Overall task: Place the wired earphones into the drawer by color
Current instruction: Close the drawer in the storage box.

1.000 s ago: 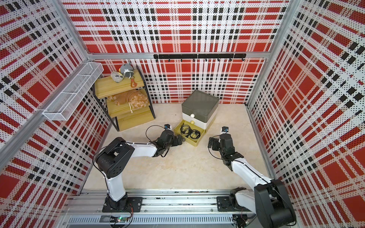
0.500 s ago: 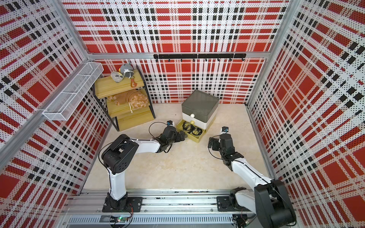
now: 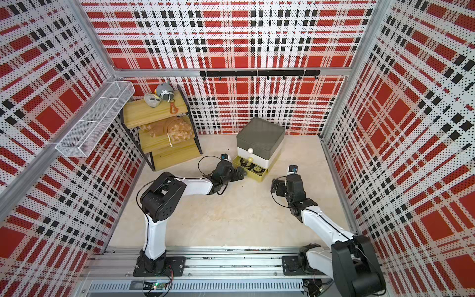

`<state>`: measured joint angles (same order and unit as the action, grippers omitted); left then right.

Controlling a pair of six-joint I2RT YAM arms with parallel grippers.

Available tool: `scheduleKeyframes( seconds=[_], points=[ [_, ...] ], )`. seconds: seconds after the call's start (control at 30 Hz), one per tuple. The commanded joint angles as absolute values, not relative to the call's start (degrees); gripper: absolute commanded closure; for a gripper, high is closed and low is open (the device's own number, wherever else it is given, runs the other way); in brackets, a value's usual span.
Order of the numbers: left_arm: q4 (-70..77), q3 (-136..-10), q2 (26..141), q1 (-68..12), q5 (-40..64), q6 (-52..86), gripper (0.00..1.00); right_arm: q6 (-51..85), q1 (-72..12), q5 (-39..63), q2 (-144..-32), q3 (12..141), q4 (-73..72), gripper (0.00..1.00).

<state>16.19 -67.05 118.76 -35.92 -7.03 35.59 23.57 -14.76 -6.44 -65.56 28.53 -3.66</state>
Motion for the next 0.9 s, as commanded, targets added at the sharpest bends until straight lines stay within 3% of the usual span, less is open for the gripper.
scheduleKeyframes(
  seconds=[0.0, 0.87],
  points=[
    [16.51, -69.44, 120.13, -35.43, -6.49, 35.53, 0.01, 23.36, -14.24, -6.69, -63.66, 29.01, -3.34, 0.0],
    [18.89, -79.11, 128.21, -34.22, -3.42, 39.11, 0.01, 23.38, -14.05, -6.28, -63.02, 29.0, -3.34, 0.0]
  ],
)
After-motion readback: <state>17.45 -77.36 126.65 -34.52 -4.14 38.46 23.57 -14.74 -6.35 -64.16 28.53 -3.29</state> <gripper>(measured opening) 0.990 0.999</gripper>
